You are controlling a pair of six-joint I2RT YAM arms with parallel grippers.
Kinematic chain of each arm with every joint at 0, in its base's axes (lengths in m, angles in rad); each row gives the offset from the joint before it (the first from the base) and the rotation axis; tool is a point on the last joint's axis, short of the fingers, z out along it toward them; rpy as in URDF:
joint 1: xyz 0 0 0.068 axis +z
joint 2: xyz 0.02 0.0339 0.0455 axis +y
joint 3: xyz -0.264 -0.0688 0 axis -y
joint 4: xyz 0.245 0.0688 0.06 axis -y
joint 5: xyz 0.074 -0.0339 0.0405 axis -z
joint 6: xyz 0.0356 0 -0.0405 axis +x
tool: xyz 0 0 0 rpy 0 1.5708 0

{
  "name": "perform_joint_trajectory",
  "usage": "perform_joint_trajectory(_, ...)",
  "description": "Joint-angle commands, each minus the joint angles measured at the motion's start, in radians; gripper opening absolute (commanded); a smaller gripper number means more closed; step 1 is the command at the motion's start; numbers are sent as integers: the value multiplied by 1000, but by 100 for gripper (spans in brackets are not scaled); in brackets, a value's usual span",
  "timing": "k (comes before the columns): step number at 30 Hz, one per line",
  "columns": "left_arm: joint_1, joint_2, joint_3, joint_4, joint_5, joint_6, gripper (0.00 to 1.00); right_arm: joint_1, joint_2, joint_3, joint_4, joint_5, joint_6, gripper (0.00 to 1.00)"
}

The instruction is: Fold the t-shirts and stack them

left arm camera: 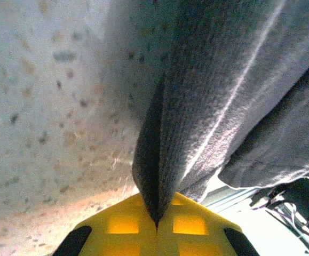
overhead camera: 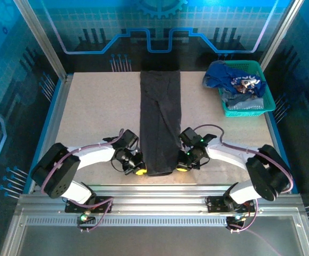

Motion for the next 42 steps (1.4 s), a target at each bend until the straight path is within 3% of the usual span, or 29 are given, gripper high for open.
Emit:
perform_joint_trajectory(1,-33,-65,-28,-60,59,-21,0,19,-65,-10,-97,-56,-23,0)
perform_joint_trajectory(9,-47,-190,13,-72,49,-118,0,0,-107,57,-199,-103,-36,0)
perform_joint_trajectory(17,85,-146,165,-6,4,-182,0,-118,-24,277,-246,-63,-58,0)
perform_joint_trajectory(24,231,12,371,26,15,-163,0,-226,173,535,-279,-37,-108,0)
perform_joint_trajectory(38,374,487,824,-24,11,-58,0,-354,704,1082,-337,-8,-151,0)
perform_joint_trajectory(41,386,574,915,-29,26,-44,8,-371,791,1184,-359,-1,-159,0)
perform_joint_trajectory(42,389,595,942,-34,24,-39,14,-375,813,1213,-355,-4,-165,5)
